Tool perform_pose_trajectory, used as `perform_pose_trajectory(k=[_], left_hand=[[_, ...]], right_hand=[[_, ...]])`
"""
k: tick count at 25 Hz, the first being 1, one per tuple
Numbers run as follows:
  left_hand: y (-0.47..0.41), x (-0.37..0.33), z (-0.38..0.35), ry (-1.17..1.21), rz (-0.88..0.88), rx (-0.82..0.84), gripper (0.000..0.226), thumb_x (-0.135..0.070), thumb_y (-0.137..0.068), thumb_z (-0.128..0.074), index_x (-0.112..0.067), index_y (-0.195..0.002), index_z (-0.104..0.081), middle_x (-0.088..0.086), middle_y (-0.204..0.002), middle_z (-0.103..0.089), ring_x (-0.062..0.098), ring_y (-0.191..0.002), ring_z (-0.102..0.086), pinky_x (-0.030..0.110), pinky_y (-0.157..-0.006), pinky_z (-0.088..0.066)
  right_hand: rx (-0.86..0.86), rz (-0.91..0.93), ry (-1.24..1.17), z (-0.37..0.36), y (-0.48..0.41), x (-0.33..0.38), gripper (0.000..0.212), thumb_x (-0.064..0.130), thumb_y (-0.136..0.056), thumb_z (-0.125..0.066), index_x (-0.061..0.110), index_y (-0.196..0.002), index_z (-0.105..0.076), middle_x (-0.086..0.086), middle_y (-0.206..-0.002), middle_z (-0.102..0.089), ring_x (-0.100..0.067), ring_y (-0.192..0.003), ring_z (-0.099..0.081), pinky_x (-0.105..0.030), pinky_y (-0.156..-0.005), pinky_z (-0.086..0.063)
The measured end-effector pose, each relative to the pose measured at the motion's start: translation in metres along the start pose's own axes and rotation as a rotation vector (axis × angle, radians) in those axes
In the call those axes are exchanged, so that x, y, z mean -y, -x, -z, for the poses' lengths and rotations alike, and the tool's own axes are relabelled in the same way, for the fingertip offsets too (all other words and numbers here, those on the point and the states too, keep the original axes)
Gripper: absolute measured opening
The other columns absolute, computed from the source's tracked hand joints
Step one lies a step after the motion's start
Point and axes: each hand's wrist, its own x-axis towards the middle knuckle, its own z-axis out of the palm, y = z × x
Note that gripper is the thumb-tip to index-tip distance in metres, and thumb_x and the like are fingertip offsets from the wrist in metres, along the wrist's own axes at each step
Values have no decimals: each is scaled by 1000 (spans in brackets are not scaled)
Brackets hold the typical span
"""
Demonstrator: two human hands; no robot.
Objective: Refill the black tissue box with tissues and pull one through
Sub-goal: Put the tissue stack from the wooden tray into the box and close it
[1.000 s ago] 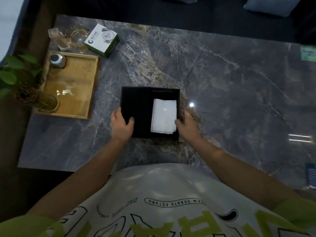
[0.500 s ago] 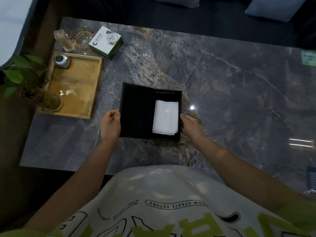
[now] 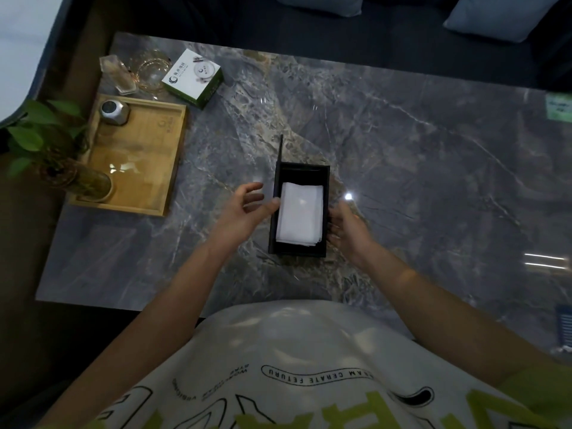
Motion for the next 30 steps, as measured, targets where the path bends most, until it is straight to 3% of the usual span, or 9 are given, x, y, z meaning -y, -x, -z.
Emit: perform_pose_trajectory(k=[3,5,8,10,14,18,26,30], left_hand=[[-9,-1,-24,-146,75,35,93,-45,-75,-76,-17,-149,-28,3,-144,-42,18,-129,-44,29,-100,-43],[-17,4,-38,-207,50,37,98,-47,-70,-80,-15,-147,-27,-2,-139,-42,15,-128,-42,30,-104,-40],[-29,21,-50,-358,60,5,98,-46,-64,-84,-12,-139,-31,10,-138,-45,28,-128,-47,46,-107,-43],[-34,34,-51,-461,137,5,95,-44,-66,-83,-9,-138,-31,16,-136,-47,33,-128,-47,49,-106,-42],[-31,42,-55,-483,149,24,77,-38,-77,-77,-7,-136,-39,14,-136,-53,32,-125,-51,40,-103,-45],[-32,43,-55,-477,146,18,75,-36,-79,-76,-8,-137,-37,13,-137,-53,32,-125,-52,39,-102,-44],[-32,36,-51,-381,223,90,69,-20,-83,-73,-6,-139,-36,12,-140,-50,29,-129,-48,35,-105,-39],[-29,30,-51,-223,274,86,69,-14,-82,-74,-10,-141,-37,9,-137,-53,27,-126,-51,38,-107,-42]], right_hand=[[48,-35,-45,4,1,4,50,53,-100,-30,15,-115,-59,1,-98,-63,-10,-89,-59,-30,-85,-44],[92,-51,-48,7,3,5,61,59,-99,-25,13,-126,-56,-1,-104,-62,-10,-94,-58,-33,-94,-41],[118,-81,-78,11,2,5,70,66,-95,-23,14,-126,-59,-6,-126,-61,-16,-114,-57,-36,-108,-41],[144,-91,-97,12,2,6,71,67,-94,-21,16,-128,-57,-7,-132,-58,-18,-123,-54,-38,-111,-38],[164,-106,-93,12,4,8,67,64,-96,-21,15,-127,-55,-3,-122,-58,-14,-112,-54,-31,-98,-42],[162,-117,-75,13,4,8,66,59,-99,-25,11,-135,-50,-3,-123,-54,-16,-116,-48,-34,-98,-38],[100,-123,38,5,0,10,44,56,-99,-33,25,-122,-55,1,-115,-61,-12,-101,-58,-29,-85,-47],[82,-115,135,-1,3,15,57,65,-90,-45,23,-127,-58,-5,-122,-63,-22,-108,-62,-37,-88,-54]])
